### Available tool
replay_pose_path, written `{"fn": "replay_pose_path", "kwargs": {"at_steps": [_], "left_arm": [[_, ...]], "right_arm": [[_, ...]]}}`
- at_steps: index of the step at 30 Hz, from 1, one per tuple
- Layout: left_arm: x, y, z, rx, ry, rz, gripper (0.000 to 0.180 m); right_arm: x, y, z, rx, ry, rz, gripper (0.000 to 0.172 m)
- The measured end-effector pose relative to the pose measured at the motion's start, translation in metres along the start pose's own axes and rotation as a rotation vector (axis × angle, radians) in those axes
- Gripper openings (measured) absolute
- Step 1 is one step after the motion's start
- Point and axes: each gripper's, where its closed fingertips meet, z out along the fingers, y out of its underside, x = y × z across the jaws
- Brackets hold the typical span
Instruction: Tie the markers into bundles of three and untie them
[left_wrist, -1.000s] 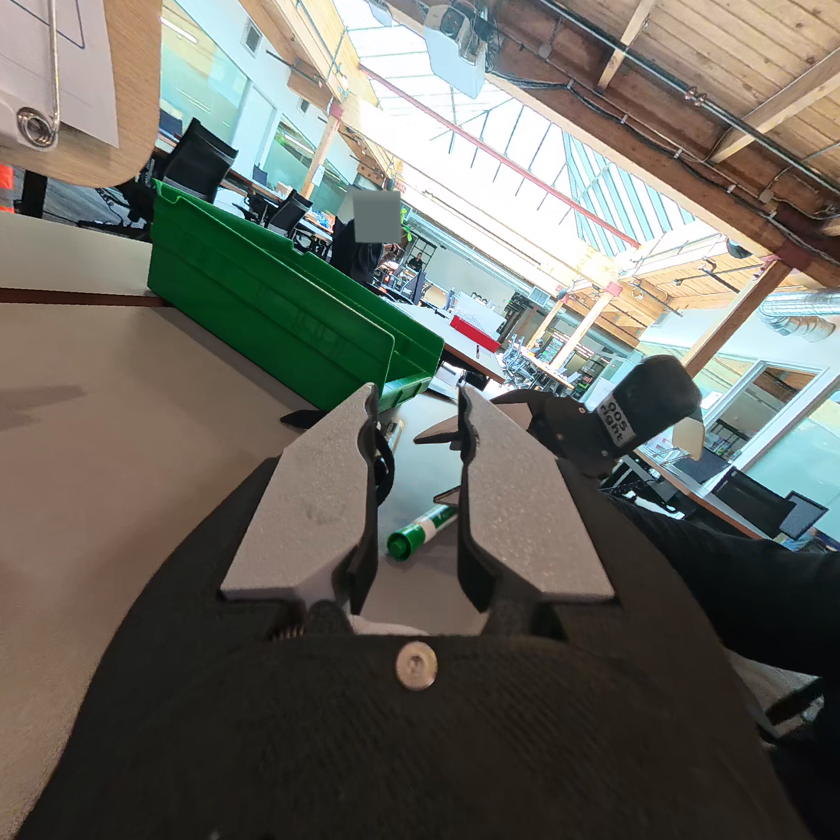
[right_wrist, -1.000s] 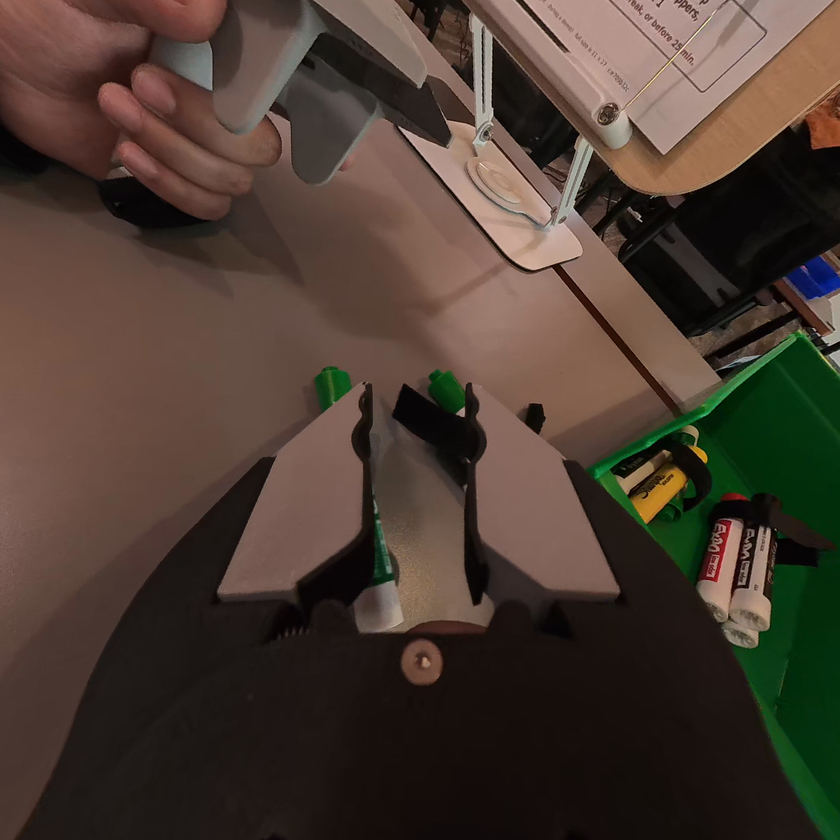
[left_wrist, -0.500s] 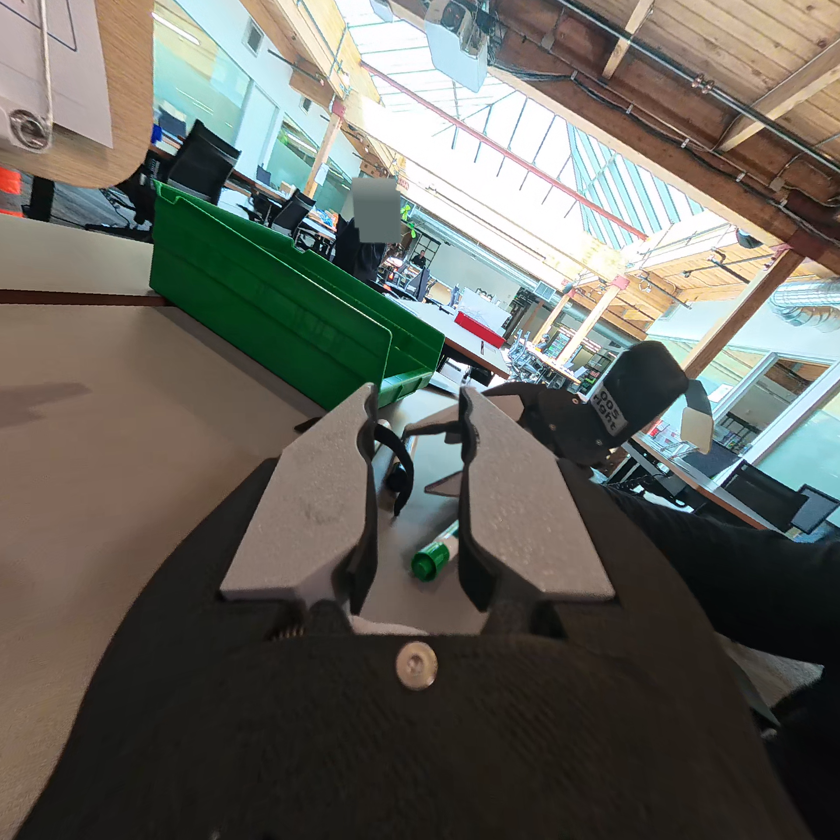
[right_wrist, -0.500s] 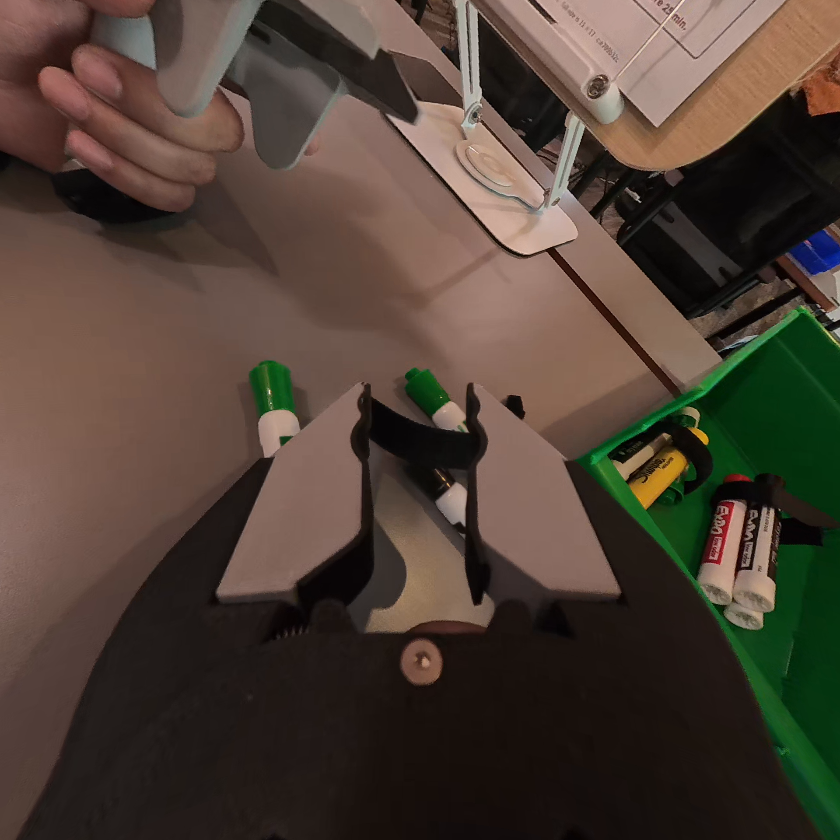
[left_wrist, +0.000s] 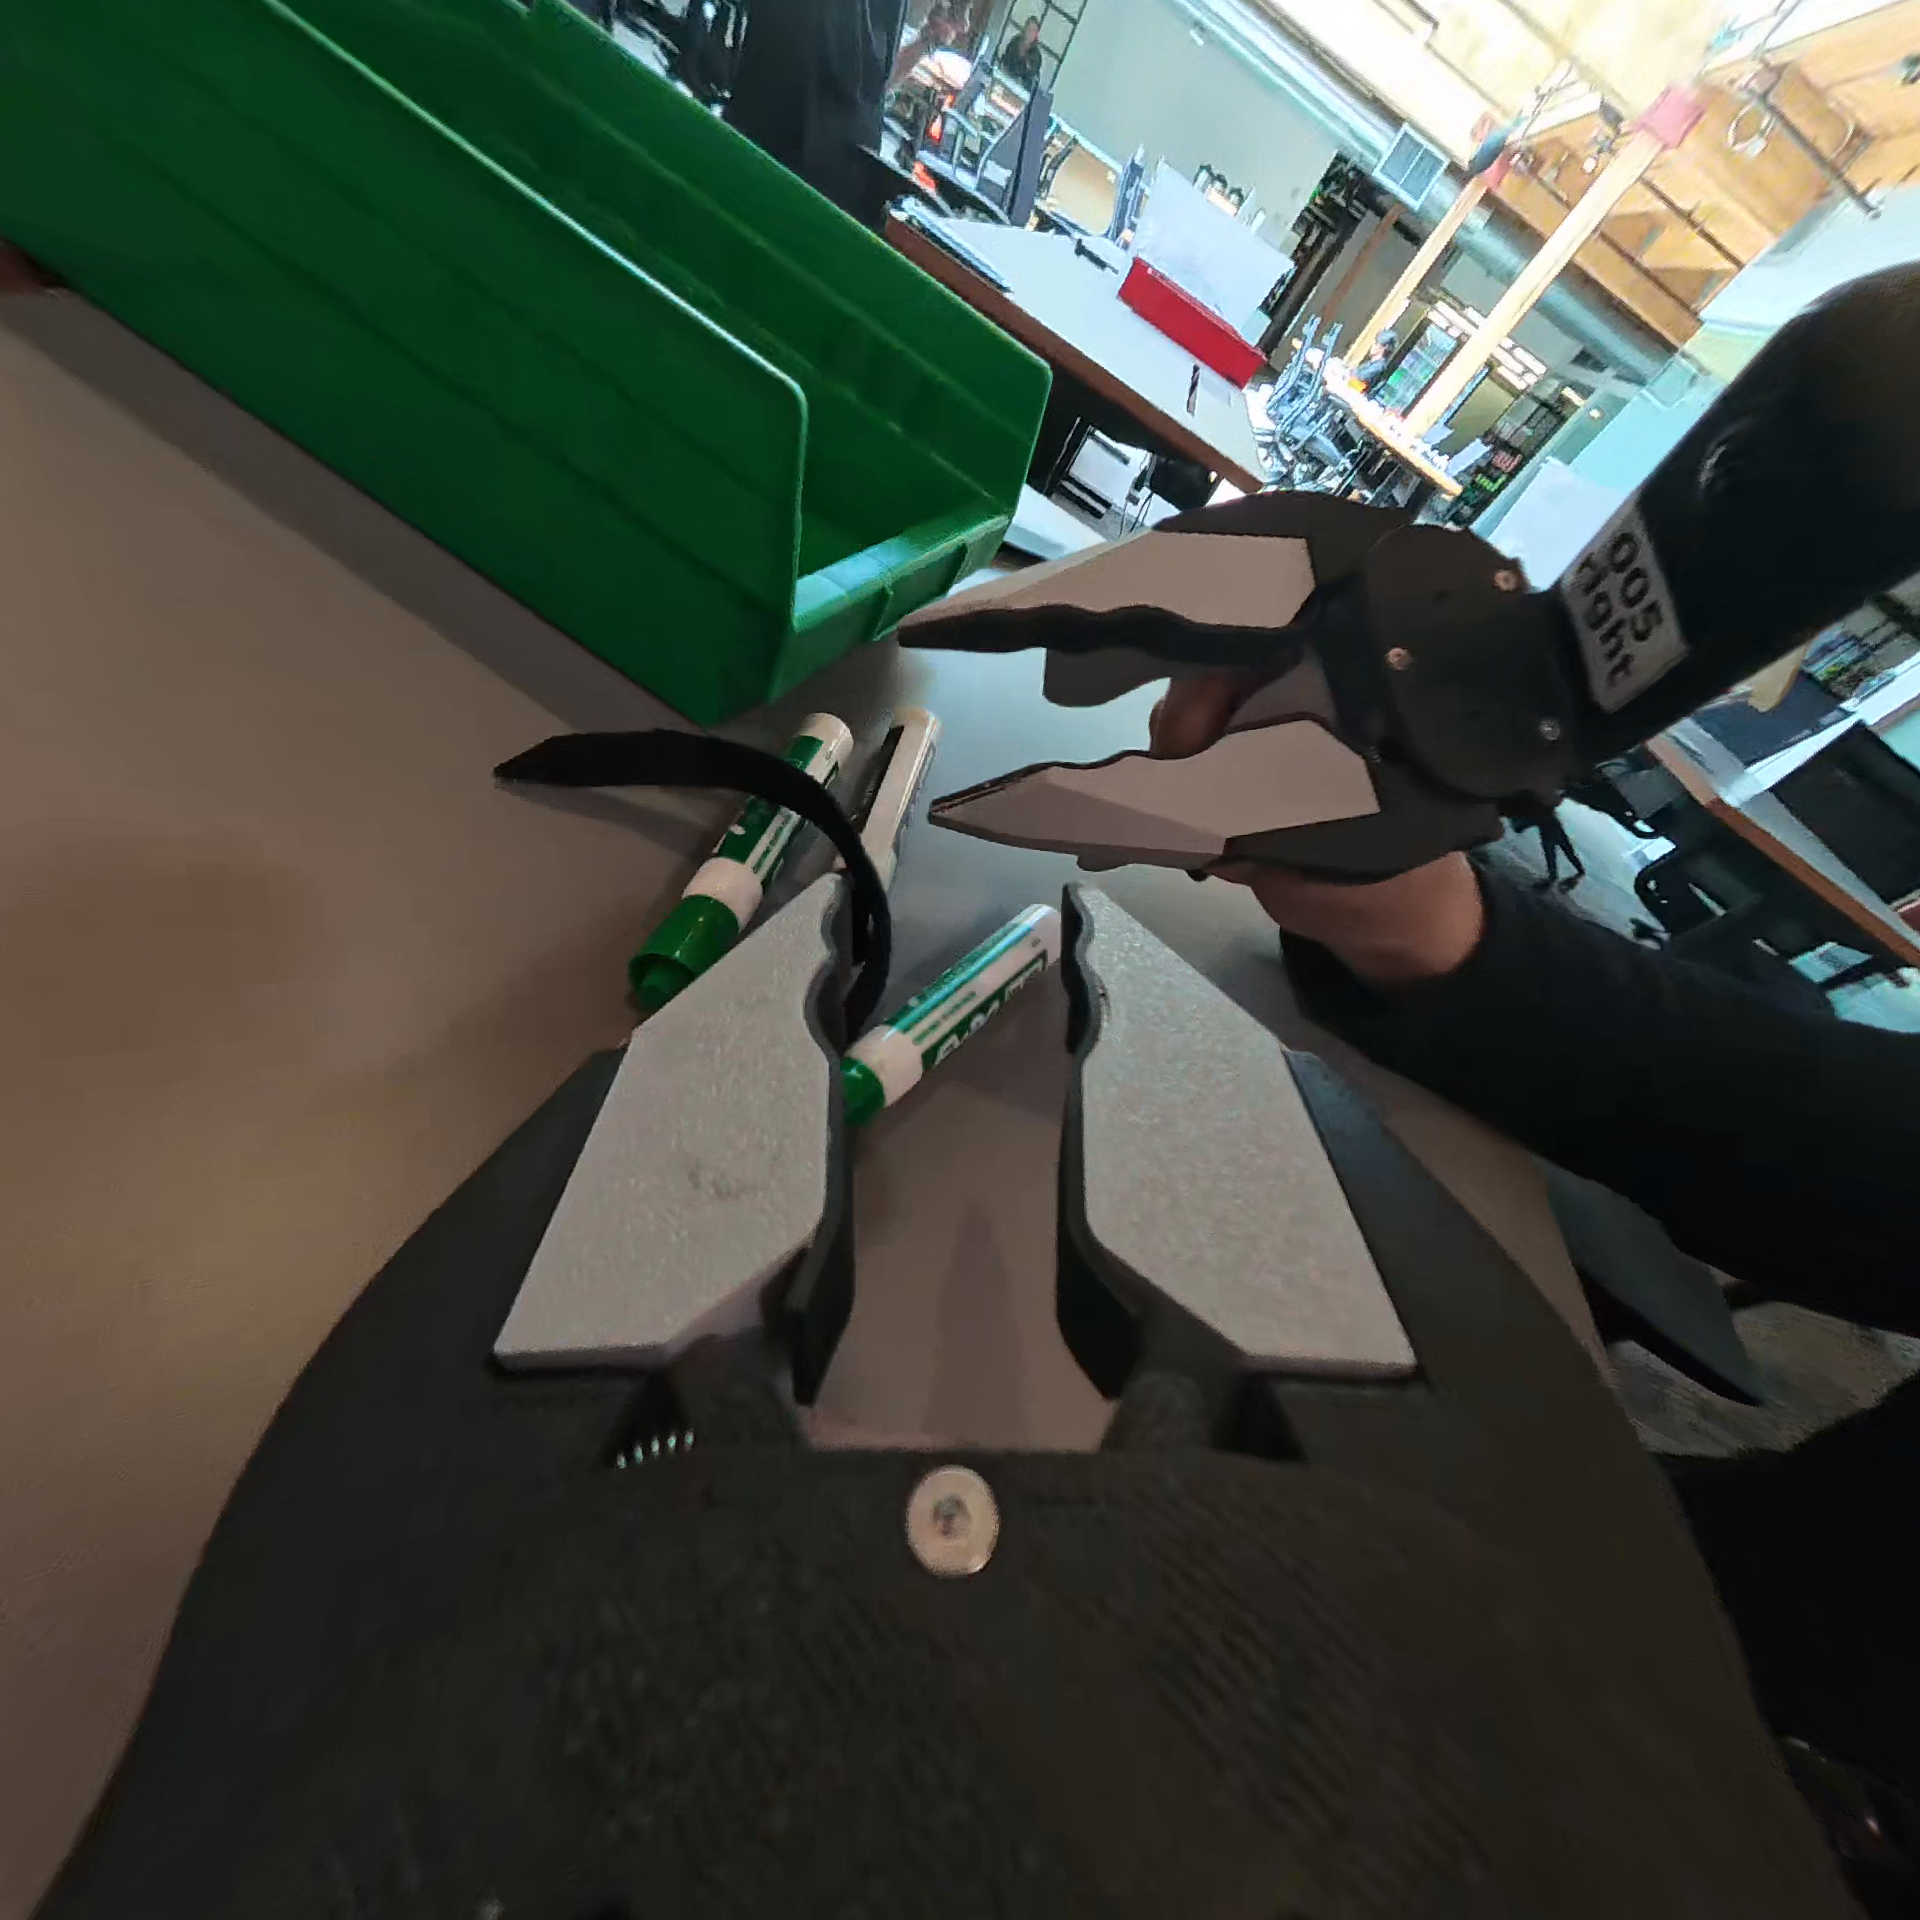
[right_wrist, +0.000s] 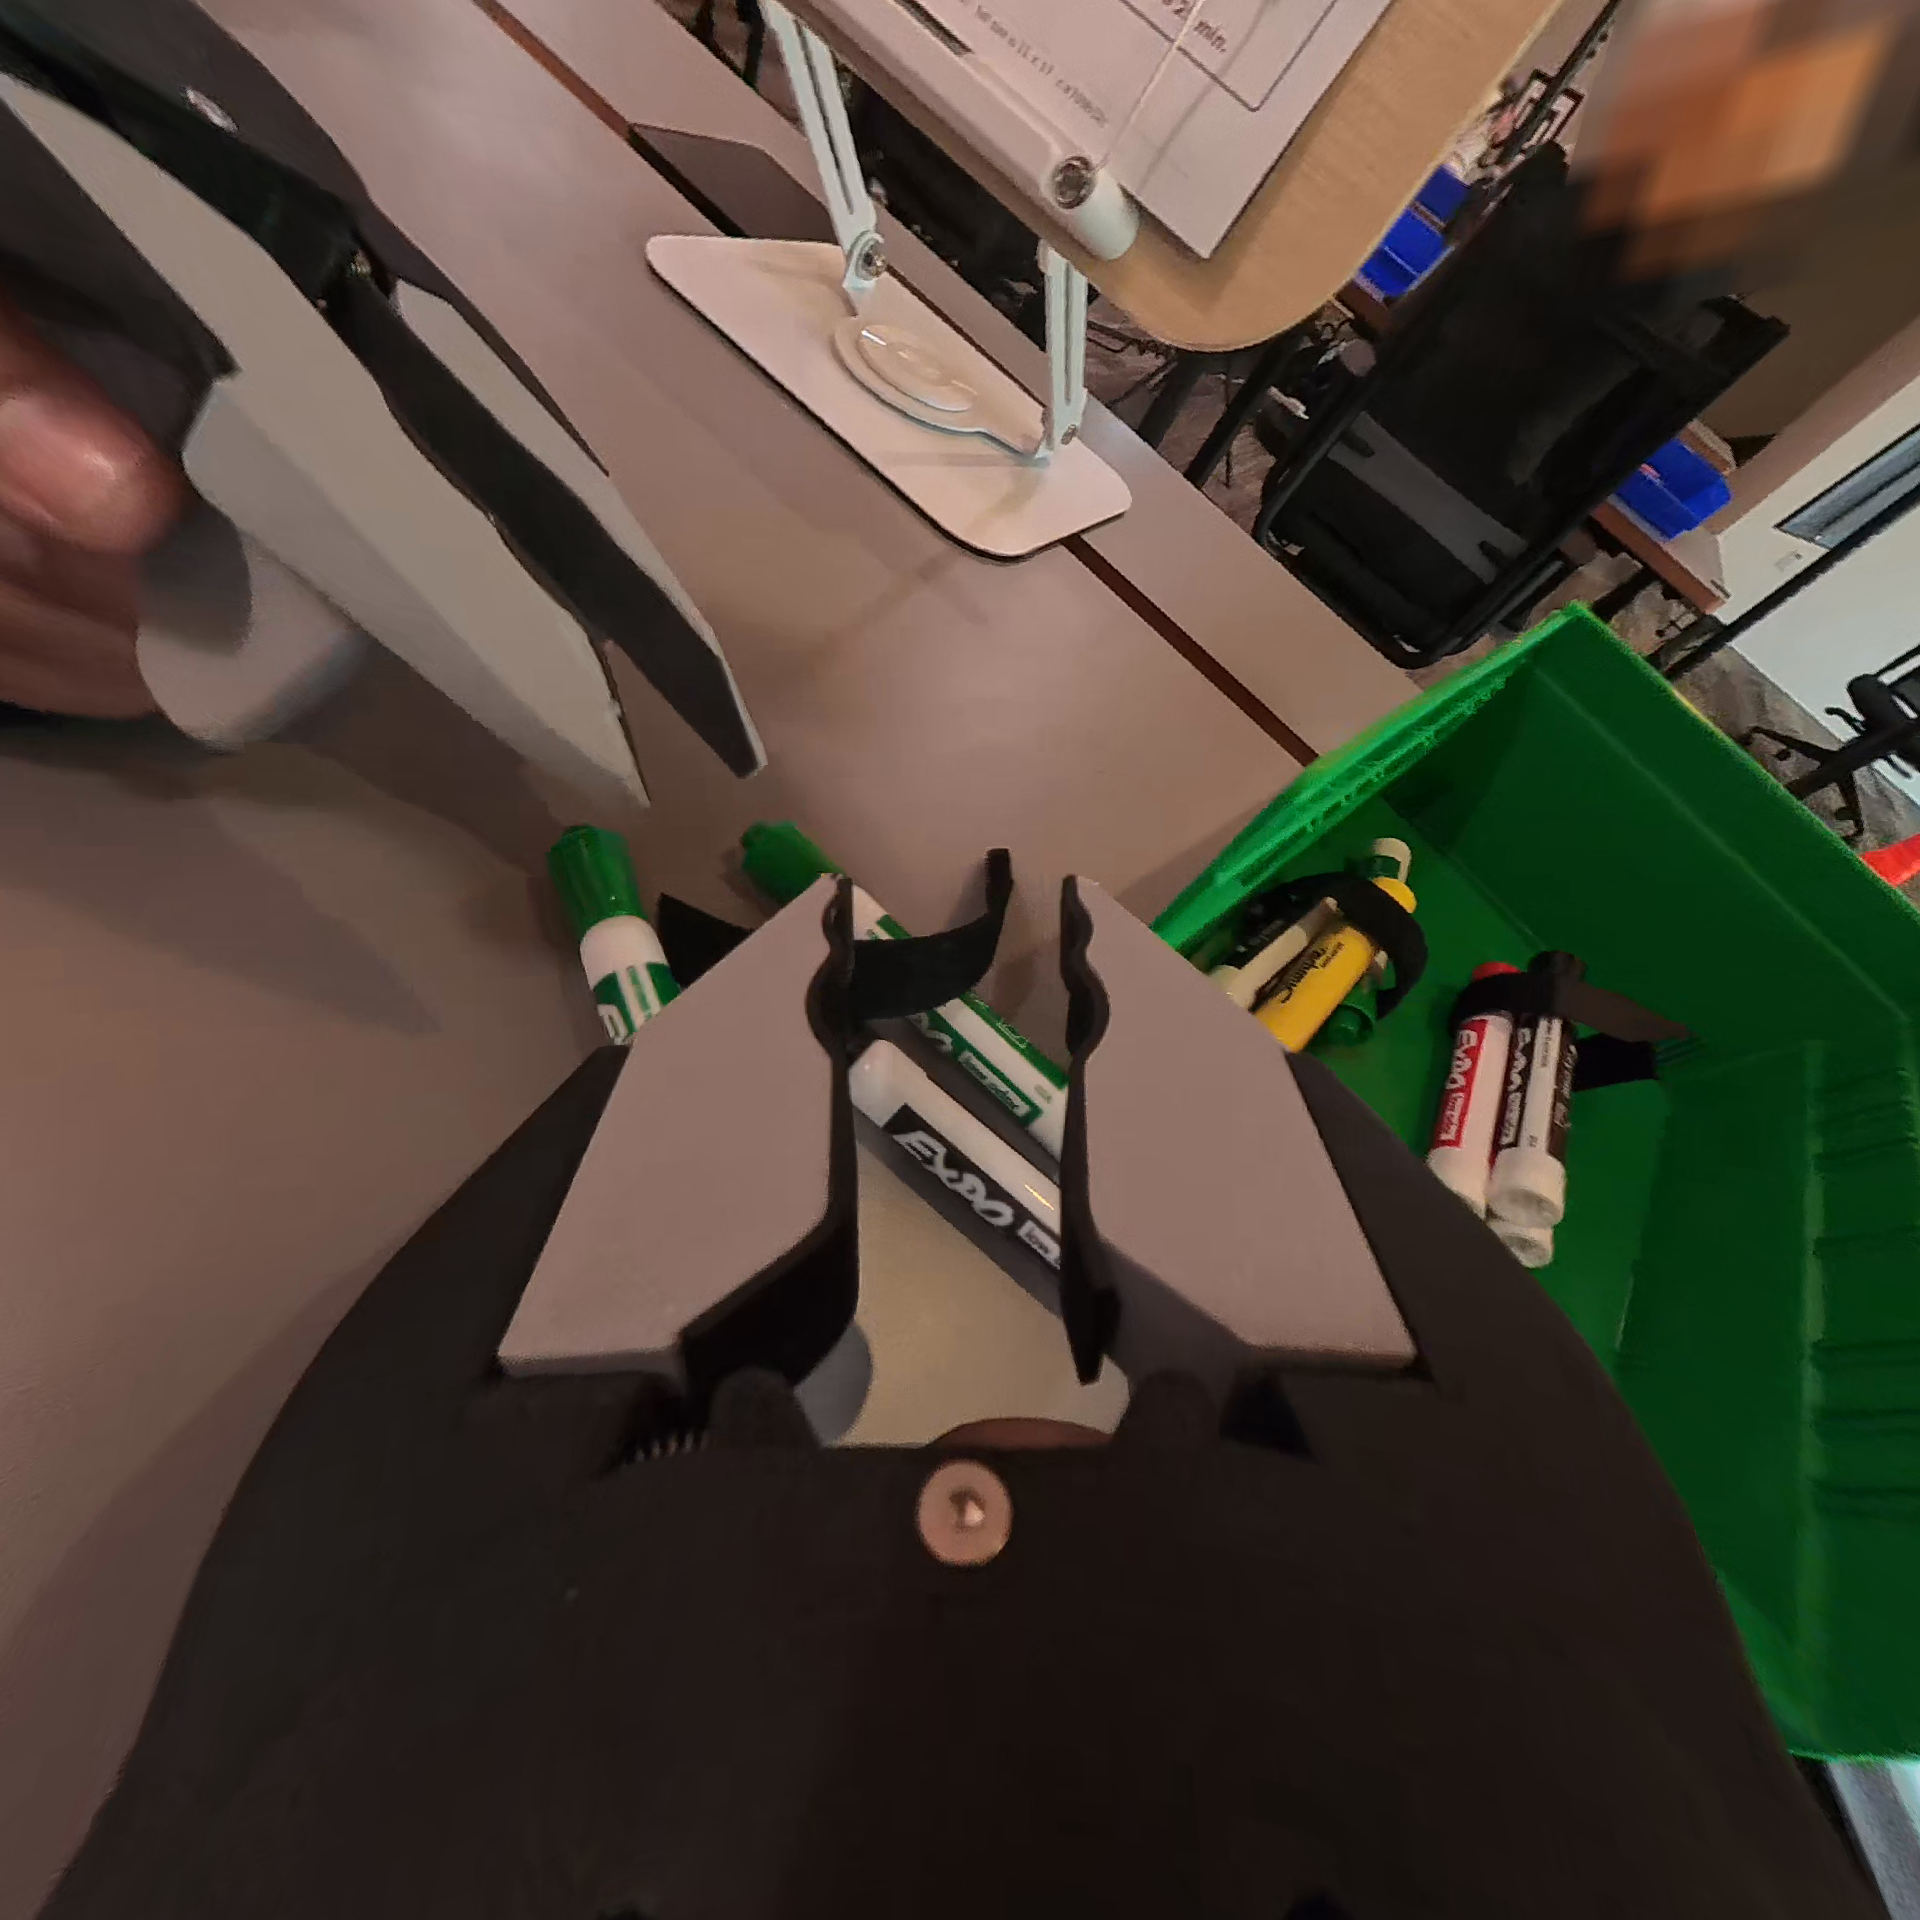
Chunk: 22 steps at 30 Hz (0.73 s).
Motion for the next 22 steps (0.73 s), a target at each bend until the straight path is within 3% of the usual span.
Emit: {"fn": "replay_pose_path", "kwargs": {"at_steps": [11,14,15,22], "left_arm": [[-0.023,0.029,0.042,-0.305,-0.168,0.149,0.039],[-0.030,0.029,0.046,-0.327,-0.211,0.173,0.010],[-0.029,0.026,0.046,-0.309,-0.209,0.188,0.001],[-0.038,-0.009,0.002,-0.250,-0.233,0.180,0.000]], "right_arm": [[0.012,0.004,-0.004,-0.006,0.013,0.050,0.037],[0.012,0.005,-0.003,-0.012,0.011,0.049,0.036],[0.012,0.006,-0.003,-0.014,0.011,0.048,0.036],[0.013,0.009,-0.002,-0.027,0.007,0.055,0.035]]}}
